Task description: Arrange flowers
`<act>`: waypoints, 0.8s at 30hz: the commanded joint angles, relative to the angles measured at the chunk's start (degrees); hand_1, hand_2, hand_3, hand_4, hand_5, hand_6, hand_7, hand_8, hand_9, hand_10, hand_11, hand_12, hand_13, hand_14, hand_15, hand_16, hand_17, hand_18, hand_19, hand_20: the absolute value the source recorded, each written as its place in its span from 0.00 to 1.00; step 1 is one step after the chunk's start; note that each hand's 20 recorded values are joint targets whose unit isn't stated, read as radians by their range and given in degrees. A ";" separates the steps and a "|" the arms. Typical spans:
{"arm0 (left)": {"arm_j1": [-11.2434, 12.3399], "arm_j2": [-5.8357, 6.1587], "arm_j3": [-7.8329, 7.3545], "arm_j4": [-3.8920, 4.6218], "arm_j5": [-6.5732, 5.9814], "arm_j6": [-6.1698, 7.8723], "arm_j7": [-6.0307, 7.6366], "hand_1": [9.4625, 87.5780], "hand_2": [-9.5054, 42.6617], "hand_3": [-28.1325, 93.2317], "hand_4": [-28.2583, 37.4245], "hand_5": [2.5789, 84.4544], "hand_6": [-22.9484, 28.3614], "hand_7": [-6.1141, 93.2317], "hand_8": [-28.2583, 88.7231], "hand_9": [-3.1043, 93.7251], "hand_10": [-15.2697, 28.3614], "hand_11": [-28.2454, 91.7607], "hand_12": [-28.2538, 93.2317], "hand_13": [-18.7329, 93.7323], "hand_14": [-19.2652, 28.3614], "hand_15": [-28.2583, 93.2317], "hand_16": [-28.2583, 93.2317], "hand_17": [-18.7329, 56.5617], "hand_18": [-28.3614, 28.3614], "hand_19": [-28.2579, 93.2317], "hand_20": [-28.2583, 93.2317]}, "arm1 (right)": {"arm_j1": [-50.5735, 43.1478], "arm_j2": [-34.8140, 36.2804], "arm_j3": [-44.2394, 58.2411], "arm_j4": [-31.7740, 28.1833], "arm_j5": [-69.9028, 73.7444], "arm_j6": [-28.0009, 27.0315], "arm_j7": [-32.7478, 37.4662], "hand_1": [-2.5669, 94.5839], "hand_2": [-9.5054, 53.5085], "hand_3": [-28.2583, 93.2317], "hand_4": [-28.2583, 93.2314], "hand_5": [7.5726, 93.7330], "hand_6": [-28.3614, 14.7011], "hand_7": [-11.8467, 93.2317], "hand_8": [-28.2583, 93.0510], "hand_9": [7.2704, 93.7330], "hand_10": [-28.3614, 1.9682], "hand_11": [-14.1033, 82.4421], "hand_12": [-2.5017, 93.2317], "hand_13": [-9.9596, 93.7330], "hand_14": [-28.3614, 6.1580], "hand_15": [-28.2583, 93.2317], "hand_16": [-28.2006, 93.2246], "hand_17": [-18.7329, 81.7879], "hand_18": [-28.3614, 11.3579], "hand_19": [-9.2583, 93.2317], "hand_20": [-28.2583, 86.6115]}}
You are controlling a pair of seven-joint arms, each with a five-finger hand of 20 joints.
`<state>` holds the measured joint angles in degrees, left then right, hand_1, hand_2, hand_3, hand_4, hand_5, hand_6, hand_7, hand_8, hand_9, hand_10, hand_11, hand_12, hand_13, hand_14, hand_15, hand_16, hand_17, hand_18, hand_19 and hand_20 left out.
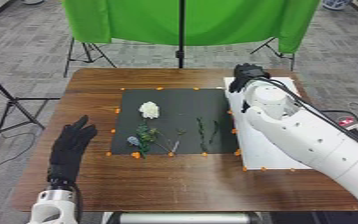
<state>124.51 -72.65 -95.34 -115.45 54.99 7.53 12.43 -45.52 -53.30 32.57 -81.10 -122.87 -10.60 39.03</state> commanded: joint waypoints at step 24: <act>1.05 -0.26 0.40 0.23 0.06 -0.37 -1.16 0.11 0.29 0.75 0.00 0.46 0.52 0.14 0.20 0.46 0.64 0.36 0.37 0.42 0.75 0.38 0.27 0.25 0.73 0.28 0.39 | -0.36 -1.16 -3.94 9.91 -0.61 21.91 -4.21 0.70 0.00 0.66 0.10 0.82 0.62 0.28 0.32 0.96 0.60 0.22 0.38 1.00 0.77 0.72 0.49 0.88 0.49 1.00 0.71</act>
<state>124.46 -72.60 -95.29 -115.45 54.98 7.48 12.12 -45.82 -55.80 28.68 -68.51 -122.63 6.46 36.65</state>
